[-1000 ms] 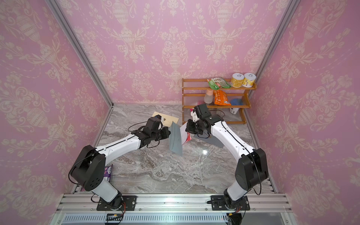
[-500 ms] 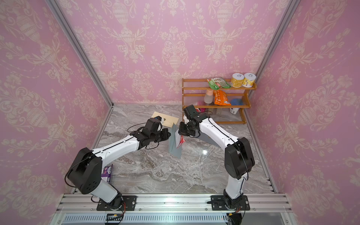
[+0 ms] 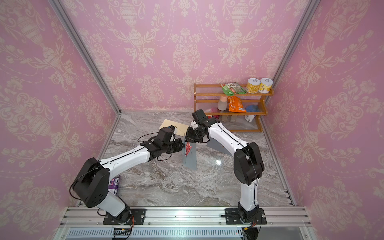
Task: Fold the letter paper in half and place it into the envelope
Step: Place the letter paper in the envelope.
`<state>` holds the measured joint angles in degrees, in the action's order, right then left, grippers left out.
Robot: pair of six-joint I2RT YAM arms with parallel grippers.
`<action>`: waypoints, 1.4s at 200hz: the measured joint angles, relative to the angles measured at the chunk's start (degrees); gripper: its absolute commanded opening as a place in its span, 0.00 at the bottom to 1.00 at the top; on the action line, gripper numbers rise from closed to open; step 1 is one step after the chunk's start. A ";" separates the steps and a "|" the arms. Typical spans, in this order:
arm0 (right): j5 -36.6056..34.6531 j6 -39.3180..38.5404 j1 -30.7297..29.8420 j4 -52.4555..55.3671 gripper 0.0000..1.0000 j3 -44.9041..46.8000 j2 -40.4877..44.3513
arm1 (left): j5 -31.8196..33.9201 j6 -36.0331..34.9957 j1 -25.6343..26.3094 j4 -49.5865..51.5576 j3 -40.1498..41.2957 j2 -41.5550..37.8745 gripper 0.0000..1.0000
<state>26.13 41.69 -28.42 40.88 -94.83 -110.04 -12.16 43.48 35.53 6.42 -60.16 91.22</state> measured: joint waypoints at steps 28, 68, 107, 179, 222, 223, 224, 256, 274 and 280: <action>0.33 0.39 0.00 -0.04 0.00 -0.04 -1.55 | 0.02 0.33 0.09 0.02 0.00 0.04 0.00; 0.68 0.39 -0.02 0.17 0.00 -0.85 -3.76 | 0.07 0.76 0.35 0.09 0.00 0.07 0.00; 0.50 0.42 -0.02 1.07 0.00 -1.01 -6.01 | 0.04 0.98 0.39 0.11 0.00 0.07 0.00; -1.49 -0.57 -0.24 5.03 0.00 -1.88 -7.15 | 0.02 1.22 1.09 0.09 -0.02 0.07 0.00; -2.64 -3.08 -0.22 5.92 0.40 -2.10 -6.47 | 0.28 1.25 1.14 -0.07 -0.02 0.07 0.00; -2.69 -2.91 -0.22 6.03 0.41 -2.10 -6.43 | 0.28 1.25 1.14 -0.07 -0.02 0.07 0.00; -2.73 -2.78 -0.20 6.05 0.42 -2.12 -6.40 | 0.31 1.25 1.14 -0.07 -0.02 0.07 0.00; -3.54 -3.82 0.26 7.30 0.38 -2.45 -4.50 | 0.70 1.42 1.14 -0.44 -0.02 0.07 0.00; -3.61 -4.09 0.50 7.43 0.20 -2.47 -3.82 | 0.68 1.57 1.14 -0.52 -0.02 0.07 0.00; -3.56 -4.37 0.52 7.43 0.15 -2.47 -3.80 | 0.68 1.60 1.14 -0.52 -0.02 0.07 0.00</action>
<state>22.57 37.32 -27.90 48.31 -97.30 -113.84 -11.49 45.08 36.67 5.89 -60.18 91.29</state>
